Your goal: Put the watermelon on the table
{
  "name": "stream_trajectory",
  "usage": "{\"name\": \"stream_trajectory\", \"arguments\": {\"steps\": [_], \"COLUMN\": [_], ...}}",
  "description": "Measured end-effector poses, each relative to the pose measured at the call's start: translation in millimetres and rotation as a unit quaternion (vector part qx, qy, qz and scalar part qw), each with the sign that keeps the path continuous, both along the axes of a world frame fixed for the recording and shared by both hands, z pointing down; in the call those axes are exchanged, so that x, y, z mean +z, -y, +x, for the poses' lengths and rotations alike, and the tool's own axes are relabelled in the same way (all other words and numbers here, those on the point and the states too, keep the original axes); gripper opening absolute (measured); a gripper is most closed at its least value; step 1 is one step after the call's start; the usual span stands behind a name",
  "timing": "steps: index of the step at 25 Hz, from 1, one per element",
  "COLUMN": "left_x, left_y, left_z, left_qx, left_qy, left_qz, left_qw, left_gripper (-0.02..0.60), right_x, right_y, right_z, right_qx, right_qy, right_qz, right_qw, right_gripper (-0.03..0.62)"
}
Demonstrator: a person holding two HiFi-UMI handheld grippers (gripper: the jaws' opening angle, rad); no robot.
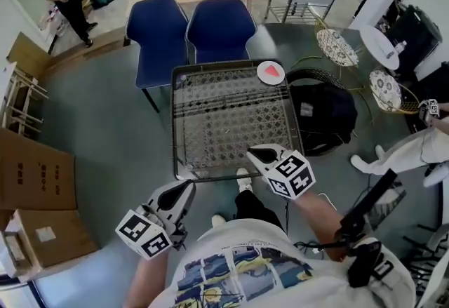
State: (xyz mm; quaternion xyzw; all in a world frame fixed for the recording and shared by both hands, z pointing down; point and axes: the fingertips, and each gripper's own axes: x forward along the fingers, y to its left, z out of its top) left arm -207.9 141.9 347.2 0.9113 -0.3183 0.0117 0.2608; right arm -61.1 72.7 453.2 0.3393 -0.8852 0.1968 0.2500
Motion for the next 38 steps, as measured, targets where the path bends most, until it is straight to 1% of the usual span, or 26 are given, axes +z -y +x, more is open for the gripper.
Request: {"name": "stream_trajectory", "arguments": {"steps": [2,4,7,11,15,19,23,28,33,38], "left_x": [1,2,2,2,-3,-8,-7,-5,-6,-4], "left_y": [-14,-27,-46,-67,-82,-98,-107,-113,-118,-122], "left_z": [-5,-7,-11,-15,-19,-27,-39,-43,-35,-23], "left_qx": [0.003,0.007,0.012,0.017,0.008,0.003,-0.005,-0.011,-0.003,0.011], "left_qy": [0.01,0.018,0.031,0.036,0.038,0.04,0.046,0.05,0.047,0.047], "left_qz": [0.006,0.008,0.011,0.014,0.026,0.032,0.029,0.033,0.036,0.04], "left_qw": [0.9999,0.9998,0.9994,0.9991,0.9989,0.9987,0.9985,0.9981,0.9983,0.998], "left_gripper": [0.009,0.009,0.009,0.009,0.009,0.009,0.009,0.009,0.009,0.009], "right_x": [-7,-10,-15,-28,-35,-41,-49,-52,-64,-67], "right_y": [-19,-40,-66,-88,-108,-122,-132,-145,-152,-161], "right_z": [-14,-25,-39,-54,-66,-79,-93,-95,-99,-99], "right_qx": [-0.011,-0.026,-0.046,-0.061,-0.079,-0.092,-0.104,-0.114,-0.12,-0.123], "right_qy": [0.012,0.024,0.024,0.033,0.041,0.04,0.047,0.045,0.055,0.063], "right_qz": [0.003,-0.005,-0.001,0.015,0.019,0.025,0.03,0.034,0.046,0.048], "right_qw": [1.0,0.999,0.999,0.997,0.996,0.995,0.993,0.992,0.99,0.989], "right_gripper": [0.011,0.011,0.011,0.011,0.011,0.011,0.011,0.011,0.011,0.011]}}
